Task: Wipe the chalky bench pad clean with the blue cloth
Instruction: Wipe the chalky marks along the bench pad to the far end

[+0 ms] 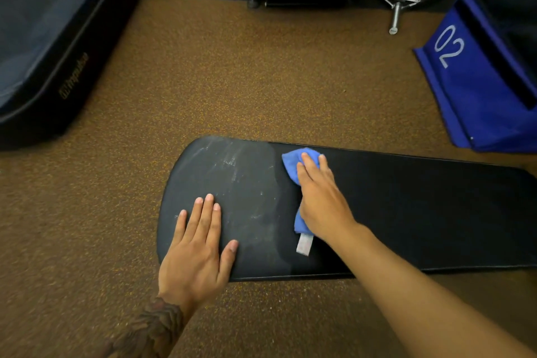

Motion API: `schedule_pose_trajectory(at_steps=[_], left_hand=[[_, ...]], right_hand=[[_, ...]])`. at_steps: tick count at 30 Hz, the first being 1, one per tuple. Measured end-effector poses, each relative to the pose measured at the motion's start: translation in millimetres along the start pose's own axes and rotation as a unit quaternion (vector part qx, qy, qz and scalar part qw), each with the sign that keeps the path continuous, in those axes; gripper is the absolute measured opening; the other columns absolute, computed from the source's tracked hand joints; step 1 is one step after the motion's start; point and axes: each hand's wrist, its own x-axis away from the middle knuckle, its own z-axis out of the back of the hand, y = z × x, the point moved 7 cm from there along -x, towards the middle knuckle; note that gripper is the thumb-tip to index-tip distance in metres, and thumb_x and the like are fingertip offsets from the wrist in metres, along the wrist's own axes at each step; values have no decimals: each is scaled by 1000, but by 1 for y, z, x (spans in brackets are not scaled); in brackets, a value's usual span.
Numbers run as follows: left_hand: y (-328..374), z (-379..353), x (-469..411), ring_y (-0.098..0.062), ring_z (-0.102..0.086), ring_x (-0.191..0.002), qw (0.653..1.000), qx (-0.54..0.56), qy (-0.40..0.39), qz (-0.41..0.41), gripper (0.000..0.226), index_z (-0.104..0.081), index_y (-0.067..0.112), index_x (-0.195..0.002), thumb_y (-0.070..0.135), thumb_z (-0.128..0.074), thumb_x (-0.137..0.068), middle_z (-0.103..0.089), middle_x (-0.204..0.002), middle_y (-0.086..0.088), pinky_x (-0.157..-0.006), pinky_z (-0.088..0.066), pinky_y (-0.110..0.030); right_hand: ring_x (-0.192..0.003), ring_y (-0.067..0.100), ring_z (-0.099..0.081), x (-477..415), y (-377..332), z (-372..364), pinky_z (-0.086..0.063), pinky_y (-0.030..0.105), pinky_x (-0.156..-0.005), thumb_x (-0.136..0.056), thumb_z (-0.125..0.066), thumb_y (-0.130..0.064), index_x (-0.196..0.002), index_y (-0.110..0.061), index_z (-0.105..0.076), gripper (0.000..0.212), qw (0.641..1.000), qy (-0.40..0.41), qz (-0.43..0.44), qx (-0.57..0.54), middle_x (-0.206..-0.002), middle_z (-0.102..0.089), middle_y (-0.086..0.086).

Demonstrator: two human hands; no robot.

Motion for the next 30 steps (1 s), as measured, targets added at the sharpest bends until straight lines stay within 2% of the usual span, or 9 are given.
schedule_pose_trajectory(at_steps=[4,6,9,13,17,22,24,27,30], left_hand=[[2,3,-1,-28,-13,-148,1000,5,9,-5,71,-30,0,-147,50,-19,-98,-21,-157,-16,-117,-13,-49],[2,3,0,-29,-13,-147,1000,-1,10,-3,71,-29,0,-147,50,-20,-98,-21,-157,-16,-118,-12,-48],[2,3,-1,-29,-15,-147,1000,2,8,-4,70,-31,-1,-146,49,-22,-98,-22,-157,-16,-118,-12,-48],[2,2,-1,-29,-14,-147,1000,4,3,-3,71,-32,-1,-146,49,-22,-97,-21,-157,-16,-118,-13,-49],[2,3,-1,-29,-13,-148,1000,6,9,-4,71,-31,-2,-146,49,-21,-97,-22,-157,-16,-118,-12,-49],[3,4,0,-29,-14,-147,1000,8,16,-4,70,-30,-2,-147,48,-21,-98,-22,-157,-16,-118,-12,-49],[3,4,0,-29,-14,-147,1000,7,17,-3,70,-30,-1,-147,48,-22,-97,-22,-157,-17,-118,-12,-49],[3,4,0,-29,-15,-147,1000,2,14,0,70,-30,-2,-147,48,-22,-97,-22,-157,-17,-118,-11,-48],[2,3,0,-29,-15,-147,1000,-3,8,1,71,-31,-2,-146,48,-21,-97,-22,-157,-17,-118,-12,-48]], right_hand=[[-141,38,-4,-47,-7,-1,-18,44,-113,-77,-42,9,-134,2,-35,59,999,16,-38,-21,-154,-18,10],[-141,38,-3,-53,-12,-5,-20,45,-112,-77,-41,10,-134,1,-36,58,999,18,-38,-31,-154,-18,9],[-143,36,-2,-30,-22,-11,-20,46,-113,-75,-39,13,-139,0,-32,65,998,24,17,-47,-155,-16,9],[-143,37,-8,48,-28,-25,-22,48,-114,-72,-41,16,-138,1,-36,68,991,8,118,-58,-153,-25,11],[-143,33,-9,54,1,-15,-26,51,-111,-77,-44,19,-138,0,-38,65,995,20,64,-72,-153,-26,8],[-143,36,1,-17,3,0,-18,46,-114,-79,-41,9,-142,1,-26,66,996,45,-67,-34,-156,-12,11],[-142,37,4,-24,-8,-3,-15,44,-115,-79,-42,7,-143,1,-23,67,995,47,-82,-41,-156,-8,12],[-142,41,-1,14,-37,-17,-19,49,-113,-74,-44,12,-141,4,-28,70,997,43,-10,-64,-155,-14,15],[-142,39,-8,93,-60,-30,-27,50,-111,-68,-57,16,-140,1,-33,78,994,29,88,-51,-154,-22,12]])
